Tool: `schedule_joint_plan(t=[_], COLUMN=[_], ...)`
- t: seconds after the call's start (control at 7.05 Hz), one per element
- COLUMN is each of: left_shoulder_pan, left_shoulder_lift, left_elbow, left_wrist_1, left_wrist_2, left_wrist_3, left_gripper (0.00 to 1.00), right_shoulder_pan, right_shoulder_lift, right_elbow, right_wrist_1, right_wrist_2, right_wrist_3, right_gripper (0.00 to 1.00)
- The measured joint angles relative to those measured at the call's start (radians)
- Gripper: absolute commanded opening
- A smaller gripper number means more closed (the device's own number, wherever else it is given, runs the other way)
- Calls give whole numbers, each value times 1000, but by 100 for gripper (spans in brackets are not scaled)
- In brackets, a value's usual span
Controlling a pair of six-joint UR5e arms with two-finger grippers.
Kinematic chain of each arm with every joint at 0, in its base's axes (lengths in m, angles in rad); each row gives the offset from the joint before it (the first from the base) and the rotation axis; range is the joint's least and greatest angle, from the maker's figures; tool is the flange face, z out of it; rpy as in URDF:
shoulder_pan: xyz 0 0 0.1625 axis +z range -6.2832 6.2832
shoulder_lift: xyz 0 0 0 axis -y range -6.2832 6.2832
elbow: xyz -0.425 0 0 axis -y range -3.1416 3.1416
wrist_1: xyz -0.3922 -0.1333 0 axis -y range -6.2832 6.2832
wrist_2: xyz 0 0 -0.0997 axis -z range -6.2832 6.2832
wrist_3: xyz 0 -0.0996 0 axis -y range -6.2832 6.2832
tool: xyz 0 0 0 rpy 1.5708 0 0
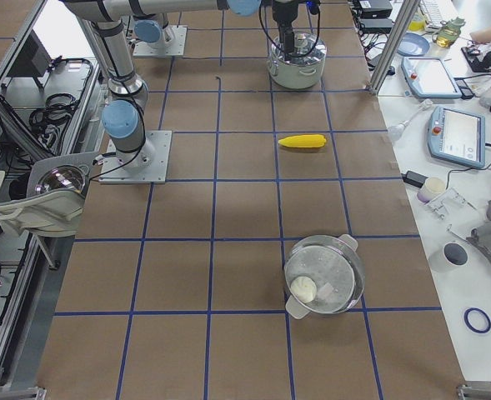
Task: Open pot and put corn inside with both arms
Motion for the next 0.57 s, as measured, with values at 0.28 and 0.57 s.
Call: schedule_joint_plan(t=[0.28,0.57], left_shoulder_pan=[0,1], left_shoulder_lift=[0,-1], left_elbow=[0,0], left_wrist_1=[0,0], left_wrist_2=[-1,-3], left_wrist_3=[0,0], left_gripper=[100,100], right_shoulder_pan=[-1,-1], right_shoulder_lift=[16,35], right_elbow=[0,-5], right_wrist_1=[-16,-39], right_wrist_2=[-3,-1], right_wrist_3=[-8,-10], right_gripper=[100,100])
